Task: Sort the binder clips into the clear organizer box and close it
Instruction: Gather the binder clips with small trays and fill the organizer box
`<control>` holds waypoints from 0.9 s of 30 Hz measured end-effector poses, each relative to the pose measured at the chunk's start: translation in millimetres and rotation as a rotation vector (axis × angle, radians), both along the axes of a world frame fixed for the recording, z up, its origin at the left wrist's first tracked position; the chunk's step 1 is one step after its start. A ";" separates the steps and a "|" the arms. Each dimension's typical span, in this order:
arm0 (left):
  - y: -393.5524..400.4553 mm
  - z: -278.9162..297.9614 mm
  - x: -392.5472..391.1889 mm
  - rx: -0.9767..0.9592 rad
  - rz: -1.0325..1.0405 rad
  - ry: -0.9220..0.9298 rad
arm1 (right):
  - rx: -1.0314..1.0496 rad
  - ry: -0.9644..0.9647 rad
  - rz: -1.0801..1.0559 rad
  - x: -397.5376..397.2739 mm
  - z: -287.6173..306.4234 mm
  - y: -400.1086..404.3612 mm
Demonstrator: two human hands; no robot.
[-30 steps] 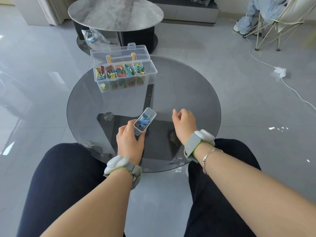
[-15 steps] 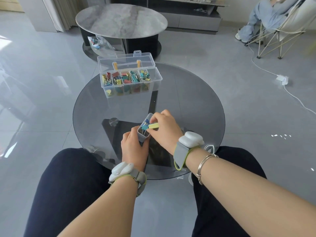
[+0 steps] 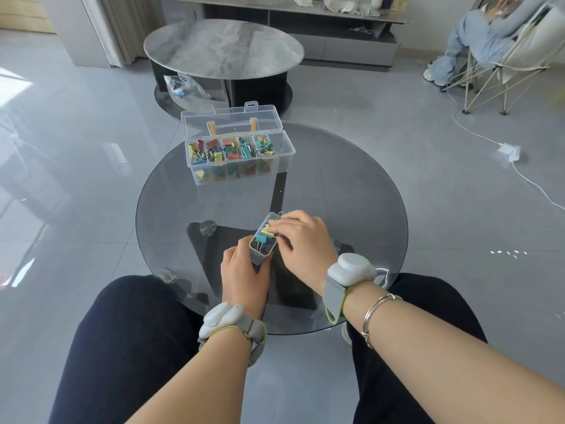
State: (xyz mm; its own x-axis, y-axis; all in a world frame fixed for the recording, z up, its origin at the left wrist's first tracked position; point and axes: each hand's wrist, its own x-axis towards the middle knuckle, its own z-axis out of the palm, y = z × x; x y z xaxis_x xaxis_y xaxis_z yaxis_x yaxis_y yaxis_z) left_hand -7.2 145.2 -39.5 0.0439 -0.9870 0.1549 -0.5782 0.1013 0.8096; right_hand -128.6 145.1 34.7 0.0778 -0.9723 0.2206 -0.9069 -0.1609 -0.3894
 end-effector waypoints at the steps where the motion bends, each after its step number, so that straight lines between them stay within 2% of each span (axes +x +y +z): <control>1: 0.0 -0.3 0.1 -0.010 0.002 0.001 | -0.001 0.001 0.024 -0.2 -1.6 2.2; 6: 0.2 -1.9 0.2 -0.049 0.008 -0.006 | 0.087 -0.120 0.115 -3.8 -8.2 13.2; 12: 0.3 -2.8 0.3 -0.042 0.012 0.009 | 0.026 -0.295 0.063 1.8 -9.4 12.9; 17: 0.4 -2.3 1.0 -0.039 0.003 0.007 | -0.019 -0.259 -0.062 9.0 -9.7 0.6; 23: 1.0 -0.4 0.3 -0.016 0.011 0.015 | -0.011 -0.041 -0.052 6.1 -2.5 -12.6; 25: 1.0 -0.2 0.5 -0.005 0.010 0.017 | -0.058 -0.133 -0.081 3.0 3.4 -13.1; 27: 0.8 0.9 0.5 0.004 0.013 0.017 | -0.147 -0.393 -0.185 4.9 11.4 -12.4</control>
